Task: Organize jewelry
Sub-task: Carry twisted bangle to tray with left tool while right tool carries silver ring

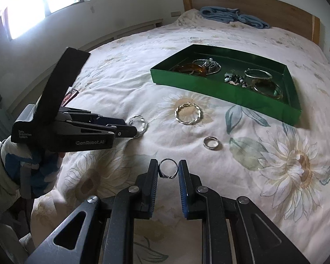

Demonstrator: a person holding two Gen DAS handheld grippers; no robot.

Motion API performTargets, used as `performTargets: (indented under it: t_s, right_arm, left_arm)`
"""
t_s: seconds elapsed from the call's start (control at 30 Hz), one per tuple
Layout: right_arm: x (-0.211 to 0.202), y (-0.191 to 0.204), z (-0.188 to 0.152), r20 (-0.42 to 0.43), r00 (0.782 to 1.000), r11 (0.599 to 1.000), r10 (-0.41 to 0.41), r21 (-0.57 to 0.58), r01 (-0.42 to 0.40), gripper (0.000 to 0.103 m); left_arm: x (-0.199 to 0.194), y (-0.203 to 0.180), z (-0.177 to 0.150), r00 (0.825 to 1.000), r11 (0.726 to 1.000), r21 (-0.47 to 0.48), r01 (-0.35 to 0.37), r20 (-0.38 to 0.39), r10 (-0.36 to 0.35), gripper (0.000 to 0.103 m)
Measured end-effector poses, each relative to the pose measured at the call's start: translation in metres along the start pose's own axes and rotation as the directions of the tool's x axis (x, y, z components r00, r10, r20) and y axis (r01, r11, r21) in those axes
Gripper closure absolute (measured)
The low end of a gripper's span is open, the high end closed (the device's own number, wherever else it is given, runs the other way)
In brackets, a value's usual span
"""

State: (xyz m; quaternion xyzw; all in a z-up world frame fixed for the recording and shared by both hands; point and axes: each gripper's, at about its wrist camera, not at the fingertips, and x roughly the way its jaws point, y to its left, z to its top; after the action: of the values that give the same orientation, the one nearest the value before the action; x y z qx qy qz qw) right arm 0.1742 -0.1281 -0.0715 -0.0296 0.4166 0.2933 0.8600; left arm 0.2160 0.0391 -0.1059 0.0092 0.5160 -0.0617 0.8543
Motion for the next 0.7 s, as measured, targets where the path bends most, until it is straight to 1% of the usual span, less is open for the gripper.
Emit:
performTargets:
  t_s: [0.1, 0.17, 0.2, 0.23, 0.27, 0.37, 0.47, 0.57, 0.63, 0.7]
  right_arm:
    - [0.000, -0.005, -0.001, 0.004, 1.000, 1.000, -0.004, 0.013, 0.004, 0.085]
    - [-0.001, -0.008, -0.001, 0.009, 1.000, 1.000, -0.005, 0.023, 0.004, 0.085]
    - [-0.002, -0.009, -0.001, 0.011, 1.000, 1.000, -0.005, 0.026, 0.005, 0.085]
    - [-0.002, -0.009, -0.002, 0.013, 1.000, 1.000, -0.005, 0.028, 0.004, 0.085]
    - [-0.003, -0.010, -0.002, 0.016, 1.000, 1.000, -0.005, 0.029, 0.005, 0.085]
    - [-0.006, -0.011, -0.002, 0.022, 1.000, 1.000, -0.008, 0.030, 0.007, 0.085]
    - [-0.009, -0.014, -0.002, 0.026, 1.000, 0.999, -0.017, 0.033, 0.016, 0.085]
    - [-0.010, -0.017, -0.002, 0.029, 0.999, 0.999, -0.028, 0.038, 0.027, 0.085]
    - [-0.011, -0.018, -0.001, 0.033, 0.999, 0.999, -0.033, 0.042, 0.032, 0.085]
    - [-0.013, -0.019, 0.001, 0.040, 0.998, 0.998, -0.039, 0.044, 0.037, 0.085]
  left_arm:
    - [0.004, -0.009, 0.002, 0.999, 0.999, 0.036, -0.040, -0.026, 0.041, 0.083]
    - [0.006, -0.011, 0.004, 0.998, 0.998, 0.044, -0.047, -0.034, 0.049, 0.086]
    - [0.007, -0.012, 0.005, 0.998, 0.997, 0.050, -0.055, -0.032, 0.056, 0.089]
    - [0.008, -0.014, 0.005, 0.997, 0.996, 0.061, -0.067, -0.030, 0.069, 0.097]
    - [0.009, -0.015, 0.005, 0.997, 0.995, 0.063, -0.073, -0.029, 0.075, 0.100]
    - [0.007, -0.017, 0.002, 0.996, 0.994, 0.063, -0.087, -0.006, 0.088, 0.100]
    - [-0.001, -0.014, -0.001, 0.997, 0.997, 0.038, -0.074, 0.019, 0.074, 0.100]
    - [-0.010, -0.009, -0.003, 0.998, 0.999, 0.012, -0.049, 0.049, 0.048, 0.100]
    - [-0.016, -0.003, -0.004, 0.997, 1.000, -0.009, -0.019, 0.068, 0.020, 0.100]
    - [-0.021, 0.002, -0.006, 0.997, 1.000, -0.028, -0.008, 0.082, 0.011, 0.100]
